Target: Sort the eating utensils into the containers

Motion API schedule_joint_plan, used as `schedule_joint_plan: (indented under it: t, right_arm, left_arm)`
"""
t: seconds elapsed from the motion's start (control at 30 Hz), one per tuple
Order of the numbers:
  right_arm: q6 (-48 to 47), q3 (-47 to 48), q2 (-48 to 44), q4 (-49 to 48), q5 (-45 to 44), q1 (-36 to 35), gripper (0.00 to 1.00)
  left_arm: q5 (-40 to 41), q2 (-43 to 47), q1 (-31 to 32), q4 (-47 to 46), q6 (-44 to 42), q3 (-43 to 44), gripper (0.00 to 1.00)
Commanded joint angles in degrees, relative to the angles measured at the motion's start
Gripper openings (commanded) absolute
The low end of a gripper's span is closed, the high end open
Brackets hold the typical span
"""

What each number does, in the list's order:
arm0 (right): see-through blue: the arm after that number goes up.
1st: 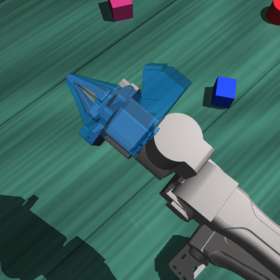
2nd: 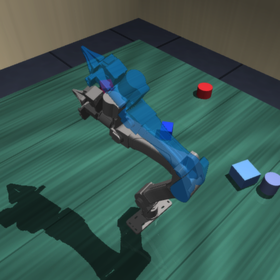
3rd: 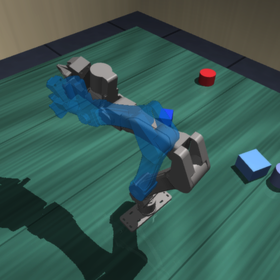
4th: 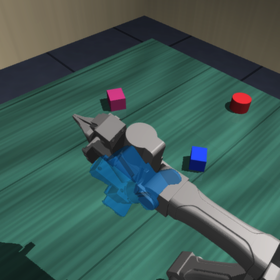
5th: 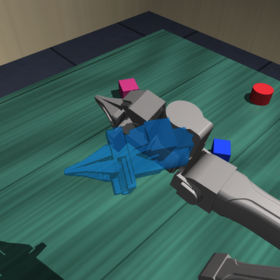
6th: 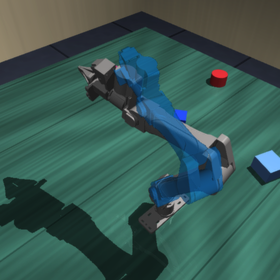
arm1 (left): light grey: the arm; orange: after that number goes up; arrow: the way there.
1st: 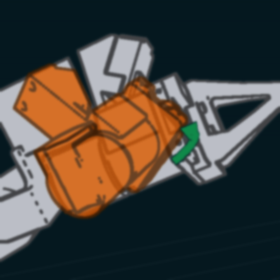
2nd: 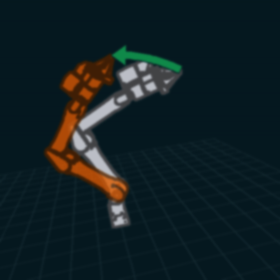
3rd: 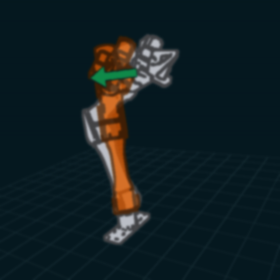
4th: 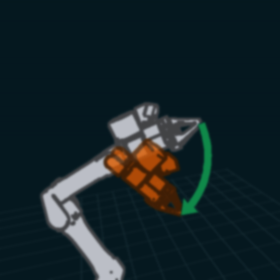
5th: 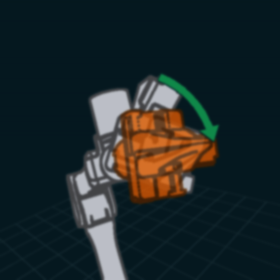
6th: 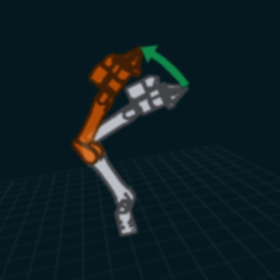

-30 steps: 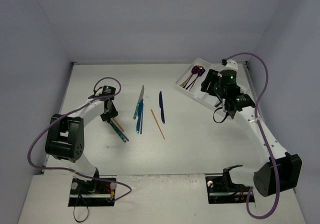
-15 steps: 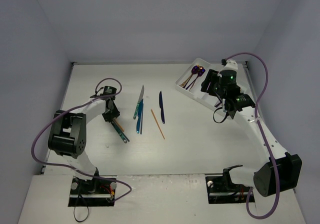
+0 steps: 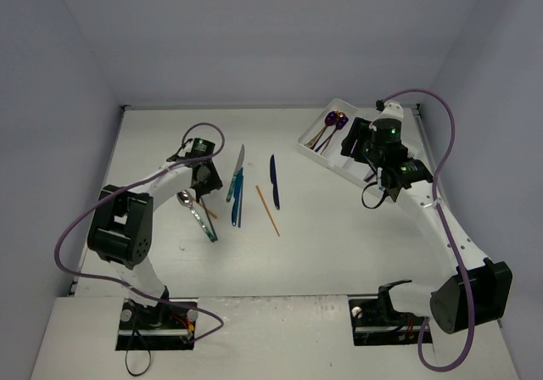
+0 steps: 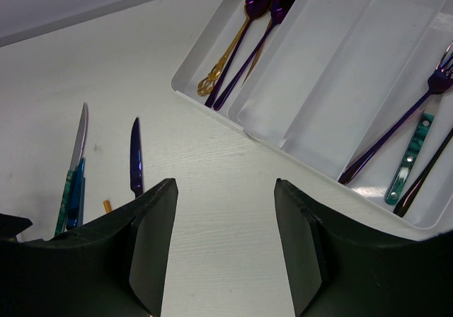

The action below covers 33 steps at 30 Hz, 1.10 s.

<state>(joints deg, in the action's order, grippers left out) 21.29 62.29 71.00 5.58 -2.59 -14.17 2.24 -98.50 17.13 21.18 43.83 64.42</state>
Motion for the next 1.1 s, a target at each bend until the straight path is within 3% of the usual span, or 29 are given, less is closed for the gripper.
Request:
schedule_joint_plan:
  t: [0.0, 0.17, 0.33, 0.7, 1.07]
  right_arm:
    - [-0.5, 0.8, -0.9, -3.0, -0.8, 0.1, 0.55]
    - [-0.5, 0.4, -1.3, -2.9, -0.8, 0.1, 0.55]
    - [-0.3, 0.5, -1.7, -2.9, -0.5, 0.0, 0.55]
    - [-0.3, 0.1, -2.4, -3.0, -0.4, -0.3, 0.55]
    - [-0.8, -0.1, -3.3, -2.9, -0.9, -0.8, 0.55]
  left_arm:
    - [3.1, 6.2, 0.1, 3.2, 2.3, 1.6, 0.32]
    - [10.0, 13.5, -0.1, 10.2, 6.6, -3.0, 0.33]
    - [11.3, 16.7, -0.6, 11.4, 9.1, -8.3, 0.33]
    - [9.5, 8.2, -2.2, 9.9, 10.1, -9.3, 0.32]
    - [9.6, 3.3, -3.0, 9.7, 9.8, -8.6, 0.21]
